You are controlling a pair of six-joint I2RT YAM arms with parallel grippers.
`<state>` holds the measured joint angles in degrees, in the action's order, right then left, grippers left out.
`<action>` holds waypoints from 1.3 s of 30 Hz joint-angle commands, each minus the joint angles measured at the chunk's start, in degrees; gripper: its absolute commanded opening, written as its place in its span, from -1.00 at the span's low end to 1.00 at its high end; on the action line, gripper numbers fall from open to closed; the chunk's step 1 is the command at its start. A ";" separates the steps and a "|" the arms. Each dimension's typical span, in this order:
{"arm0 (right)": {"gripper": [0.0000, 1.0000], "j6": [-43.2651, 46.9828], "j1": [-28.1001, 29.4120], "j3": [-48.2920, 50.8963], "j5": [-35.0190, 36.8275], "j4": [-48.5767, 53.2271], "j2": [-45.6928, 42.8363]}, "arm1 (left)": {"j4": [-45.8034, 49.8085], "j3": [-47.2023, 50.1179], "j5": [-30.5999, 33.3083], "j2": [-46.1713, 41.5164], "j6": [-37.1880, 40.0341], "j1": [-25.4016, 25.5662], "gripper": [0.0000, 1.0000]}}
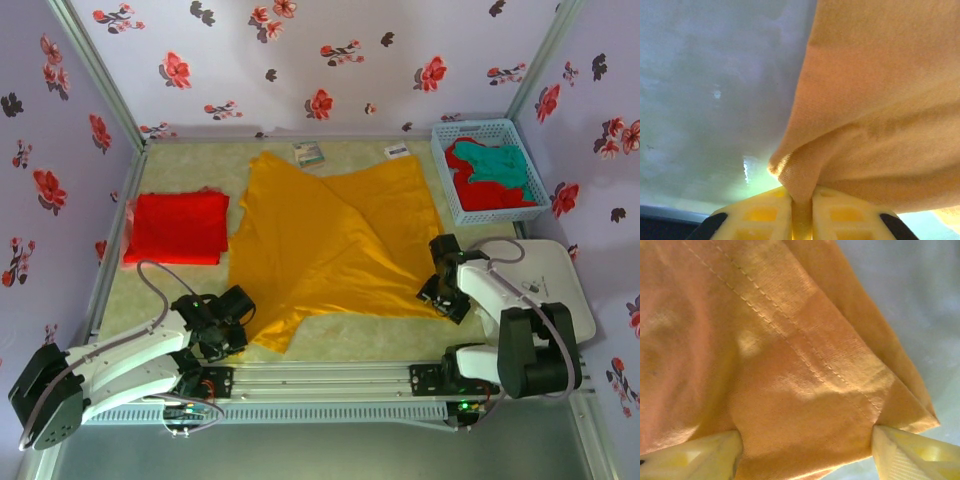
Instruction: Fold and stack the t-shirts
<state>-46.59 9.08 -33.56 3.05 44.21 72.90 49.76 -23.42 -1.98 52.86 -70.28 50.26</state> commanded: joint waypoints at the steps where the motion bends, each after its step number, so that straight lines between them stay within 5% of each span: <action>1: 0.31 -2.71 1.30 1.49 -0.36 -2.75 2.20 | -6.29 0.66 3.70 0.37 1.10 -0.93 -0.74; 12: -0.33 -2.81 1.83 1.09 0.03 -3.53 1.81 | -5.28 -1.06 4.34 0.54 3.27 -2.43 -0.79; 16: -0.58 -2.46 1.90 0.10 0.80 -2.34 0.10 | -3.72 -2.34 4.61 -0.16 4.96 -3.81 -1.00; 21: -0.85 -1.32 1.90 -3.39 1.33 0.41 -3.16 | -0.48 -8.97 4.71 -1.67 12.14 -9.05 -1.00; 27: -1.00 4.40 1.86 -14.48 -2.59 0.06 -4.84 | 5.65 -28.11 4.77 3.75 26.86 -17.66 -1.00; 32: -1.00 10.14 1.83 -30.08 0.88 1.91 -2.08 | 12.16 -51.42 8.04 12.60 39.31 -22.94 -1.00; 39: -1.00 15.66 1.82 -50.65 -3.01 -1.05 2.12 | 19.16 -86.97 7.91 24.75 50.81 -28.02 -1.00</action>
<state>-34.94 10.79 -79.02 1.26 44.23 74.28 63.00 -100.49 4.69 76.01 -28.10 22.74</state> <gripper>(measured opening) 0.046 0.040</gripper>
